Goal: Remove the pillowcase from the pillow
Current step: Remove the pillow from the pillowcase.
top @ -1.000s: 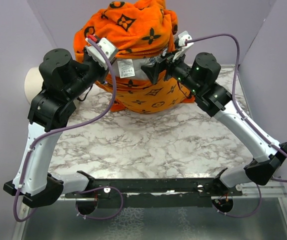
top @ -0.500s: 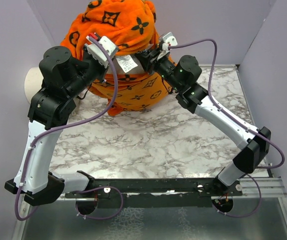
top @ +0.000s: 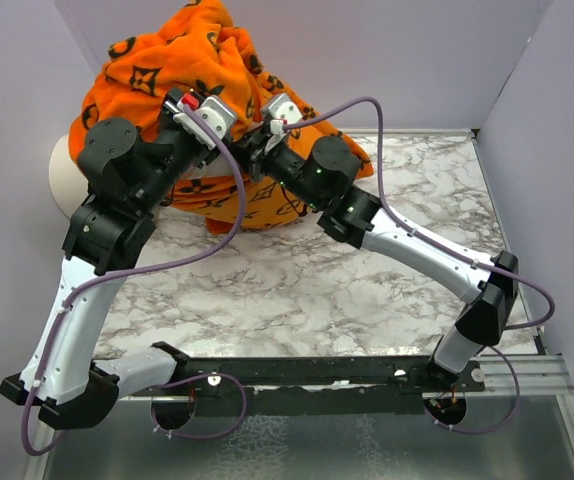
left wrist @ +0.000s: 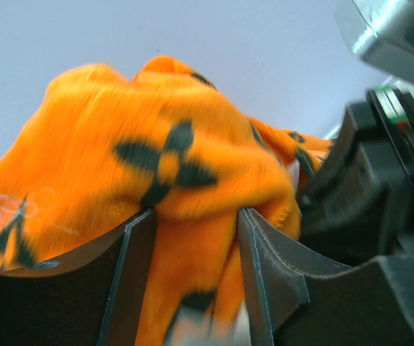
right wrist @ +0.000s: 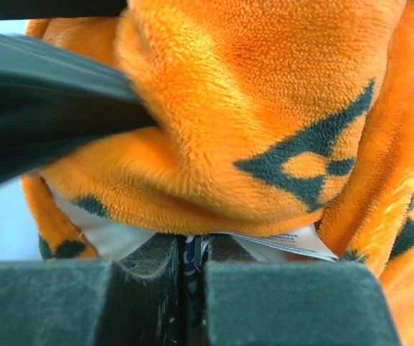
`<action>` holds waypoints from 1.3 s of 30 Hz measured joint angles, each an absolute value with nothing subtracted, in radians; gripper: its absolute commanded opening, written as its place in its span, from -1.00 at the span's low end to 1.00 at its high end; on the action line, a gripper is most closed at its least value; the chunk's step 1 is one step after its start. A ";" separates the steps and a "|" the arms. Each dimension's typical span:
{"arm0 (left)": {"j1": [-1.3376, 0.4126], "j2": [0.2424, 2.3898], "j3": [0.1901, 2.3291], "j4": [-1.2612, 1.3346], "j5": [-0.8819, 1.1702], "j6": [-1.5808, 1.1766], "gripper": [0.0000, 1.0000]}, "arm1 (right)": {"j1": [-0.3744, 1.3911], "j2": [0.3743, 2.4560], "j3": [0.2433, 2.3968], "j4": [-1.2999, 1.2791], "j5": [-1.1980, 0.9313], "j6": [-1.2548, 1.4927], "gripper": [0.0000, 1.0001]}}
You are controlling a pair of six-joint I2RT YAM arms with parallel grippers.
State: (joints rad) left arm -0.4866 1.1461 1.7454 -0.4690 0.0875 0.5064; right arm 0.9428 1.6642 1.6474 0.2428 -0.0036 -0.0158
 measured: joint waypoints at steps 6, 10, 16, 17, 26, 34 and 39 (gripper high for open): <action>-0.487 1.095 1.629 -0.387 0.047 0.625 0.24 | 1.009 1.683 1.702 0.168 0.084 -0.011 -0.99; -0.491 1.071 1.621 -0.413 0.060 0.666 0.42 | 1.009 1.683 1.737 0.112 0.131 -0.006 -0.98; -0.491 1.001 1.630 -0.520 0.136 0.665 0.48 | 1.009 1.697 1.788 0.053 0.170 0.004 -0.98; -0.491 0.991 1.636 -0.538 0.150 0.665 0.49 | 1.009 1.702 1.798 0.045 0.172 0.008 -0.98; -0.492 1.008 1.617 -0.604 0.170 0.715 0.47 | 1.019 1.723 1.860 -0.033 0.180 0.053 -0.98; -0.495 1.015 1.430 -0.356 0.038 0.814 0.02 | 1.023 1.723 1.849 -0.036 0.191 0.083 -0.98; -0.503 1.025 1.383 -0.186 -0.048 0.840 -0.26 | 1.019 1.707 1.796 0.038 0.194 0.101 -0.98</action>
